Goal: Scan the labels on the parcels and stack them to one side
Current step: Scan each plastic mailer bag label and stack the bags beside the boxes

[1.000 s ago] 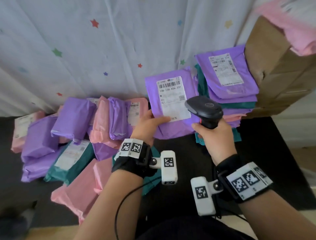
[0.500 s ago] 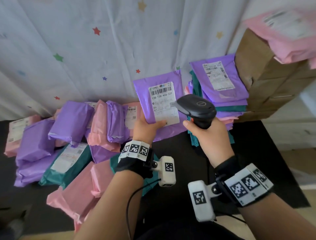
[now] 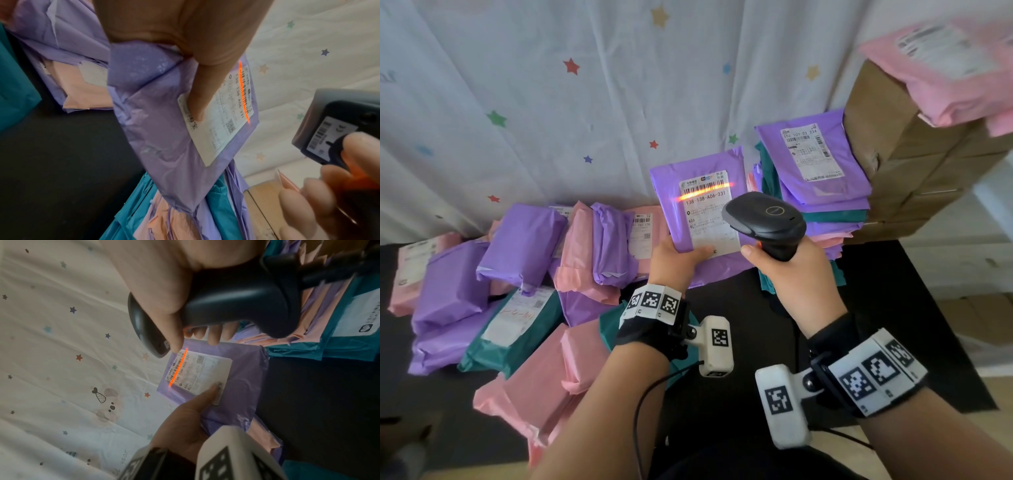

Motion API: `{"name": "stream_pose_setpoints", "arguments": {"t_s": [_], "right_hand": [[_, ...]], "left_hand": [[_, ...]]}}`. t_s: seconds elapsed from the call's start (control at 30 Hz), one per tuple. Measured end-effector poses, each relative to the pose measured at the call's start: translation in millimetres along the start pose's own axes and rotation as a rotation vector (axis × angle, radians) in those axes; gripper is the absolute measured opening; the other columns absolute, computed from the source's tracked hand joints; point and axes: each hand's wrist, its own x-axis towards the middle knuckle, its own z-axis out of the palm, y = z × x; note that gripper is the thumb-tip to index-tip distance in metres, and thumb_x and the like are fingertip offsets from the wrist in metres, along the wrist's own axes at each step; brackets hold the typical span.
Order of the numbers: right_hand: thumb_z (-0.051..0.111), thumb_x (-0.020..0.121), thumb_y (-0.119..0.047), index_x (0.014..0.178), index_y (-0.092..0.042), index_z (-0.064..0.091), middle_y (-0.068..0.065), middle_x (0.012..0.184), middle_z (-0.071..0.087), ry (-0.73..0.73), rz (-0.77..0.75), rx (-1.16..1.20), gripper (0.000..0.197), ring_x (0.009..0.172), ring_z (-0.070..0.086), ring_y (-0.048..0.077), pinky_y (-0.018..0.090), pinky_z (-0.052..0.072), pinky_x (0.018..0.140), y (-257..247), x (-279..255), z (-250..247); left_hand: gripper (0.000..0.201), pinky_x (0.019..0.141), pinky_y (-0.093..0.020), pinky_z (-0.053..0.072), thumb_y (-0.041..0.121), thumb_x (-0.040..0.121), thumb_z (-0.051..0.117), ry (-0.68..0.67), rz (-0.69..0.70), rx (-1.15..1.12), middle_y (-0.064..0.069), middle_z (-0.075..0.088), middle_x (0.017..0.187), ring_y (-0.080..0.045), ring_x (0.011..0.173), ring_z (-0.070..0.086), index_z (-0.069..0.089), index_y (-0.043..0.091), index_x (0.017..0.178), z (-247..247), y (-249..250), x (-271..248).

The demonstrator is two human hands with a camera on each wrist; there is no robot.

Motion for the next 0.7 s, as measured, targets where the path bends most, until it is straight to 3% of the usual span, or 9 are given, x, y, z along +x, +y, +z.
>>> {"name": "stream_pose_setpoints", "arguments": {"t_s": [0.07, 0.23, 0.4, 0.53, 0.6, 0.63, 0.7], "right_hand": [[0.079, 0.081, -0.022, 0.08, -0.014, 0.066, -0.009, 0.068, 0.065, 0.009, -0.001, 0.008, 0.015, 0.07, 0.062, -0.005, 0.004, 0.042, 0.062, 0, -1, 0], [0.08, 0.081, -0.021, 0.08, -0.015, 0.067, -0.015, 0.063, 0.065, 0.026, 0.004, 0.038, 0.015, 0.07, 0.063, -0.006, 0.004, 0.043, 0.061, 1, -1, -6], [0.08, 0.08, -0.026, 0.088, -0.016, 0.069, -0.012, 0.074, 0.069, 0.076, 0.03, 0.062, 0.016, 0.076, 0.064, -0.006, 0.005, 0.044, 0.064, 2, 1, -19], [0.08, 0.08, -0.028, 0.096, -0.019, 0.07, -0.007, 0.087, 0.072, 0.126, 0.089, 0.085, 0.021, 0.085, 0.068, 0.003, 0.022, 0.051, 0.074, 8, 6, -40], [0.081, 0.08, -0.029, 0.103, -0.017, 0.069, -0.002, 0.094, 0.073, 0.153, 0.125, 0.103, 0.029, 0.089, 0.07, 0.009, 0.029, 0.055, 0.076, 13, 9, -54], [0.081, 0.08, -0.028, 0.106, -0.016, 0.069, -0.001, 0.096, 0.073, 0.164, 0.136, 0.102, 0.031, 0.088, 0.071, 0.009, 0.029, 0.056, 0.075, 16, 11, -61], [0.081, 0.08, -0.023, 0.107, -0.012, 0.069, -0.006, 0.09, 0.074, 0.18, 0.145, 0.104, 0.032, 0.078, 0.07, -0.002, 0.015, 0.053, 0.063, 22, 14, -76]], "left_hand": [[0.039, 0.071, -0.028, 0.053, 0.015, 0.076, 0.078, 0.005, -0.003, 0.001, -0.008, 0.07, 0.101, -0.021, 0.086, 0.066, 0.065, 0.005, 0.111, 1, 1, -1], [0.037, 0.086, -0.044, 0.056, 0.01, 0.075, 0.079, -0.007, -0.018, -0.04, -0.012, 0.071, 0.102, -0.027, 0.093, 0.068, 0.067, 0.003, 0.109, 5, 5, -5], [0.039, 0.084, -0.045, 0.056, 0.01, 0.073, 0.079, 0.017, 0.035, -0.076, -0.01, 0.071, 0.102, -0.026, 0.093, 0.068, 0.064, 0.005, 0.109, 16, 21, -5], [0.039, 0.079, -0.035, 0.057, 0.01, 0.076, 0.077, 0.018, 0.09, -0.131, -0.009, 0.071, 0.102, -0.022, 0.091, 0.069, 0.063, 0.001, 0.111, 36, 53, 4], [0.03, 0.065, -0.022, 0.056, 0.011, 0.079, 0.074, -0.006, 0.116, -0.102, -0.002, 0.07, 0.092, -0.016, 0.082, 0.068, 0.063, 0.003, 0.106, 52, 71, 12], [0.025, 0.057, -0.017, 0.053, 0.011, 0.08, 0.072, -0.017, 0.13, -0.067, 0.0, 0.068, 0.087, -0.013, 0.075, 0.066, 0.062, 0.005, 0.102, 62, 81, 16], [0.022, 0.056, -0.019, 0.052, 0.01, 0.082, 0.069, -0.039, 0.155, -0.002, -0.003, 0.066, 0.086, -0.015, 0.073, 0.063, 0.062, 0.005, 0.102, 85, 99, 26]]}}
